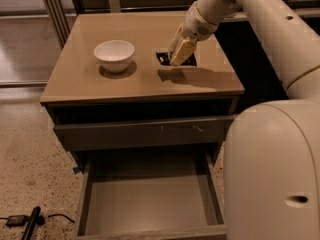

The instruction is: Place rxbar chocolate into middle drawer

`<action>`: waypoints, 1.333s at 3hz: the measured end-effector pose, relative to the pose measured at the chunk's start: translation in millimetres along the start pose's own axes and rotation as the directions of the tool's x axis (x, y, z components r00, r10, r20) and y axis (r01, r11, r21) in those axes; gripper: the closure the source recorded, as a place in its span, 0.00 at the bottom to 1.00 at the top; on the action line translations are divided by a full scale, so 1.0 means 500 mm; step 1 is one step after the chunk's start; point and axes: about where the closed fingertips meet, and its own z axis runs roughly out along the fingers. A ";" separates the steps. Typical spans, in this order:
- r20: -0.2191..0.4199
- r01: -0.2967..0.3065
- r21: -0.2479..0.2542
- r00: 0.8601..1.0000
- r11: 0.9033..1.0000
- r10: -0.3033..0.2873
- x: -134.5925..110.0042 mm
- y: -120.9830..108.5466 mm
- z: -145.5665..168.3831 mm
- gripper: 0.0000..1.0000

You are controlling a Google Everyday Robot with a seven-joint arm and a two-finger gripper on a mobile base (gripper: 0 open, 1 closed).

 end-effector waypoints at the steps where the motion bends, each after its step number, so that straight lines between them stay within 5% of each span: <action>1: 0.036 0.004 0.019 0.999 1.000 -0.005 -0.007 0.032 -0.046 1.00; 3: 0.075 -0.021 0.076 0.997 0.997 0.016 -0.017 0.175 -0.130 1.00; 4: 0.074 -0.090 0.026 0.993 0.996 0.088 0.012 0.276 -0.099 1.00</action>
Offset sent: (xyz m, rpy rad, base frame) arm -0.1335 -0.0222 0.0201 0.0839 -0.0361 -0.0138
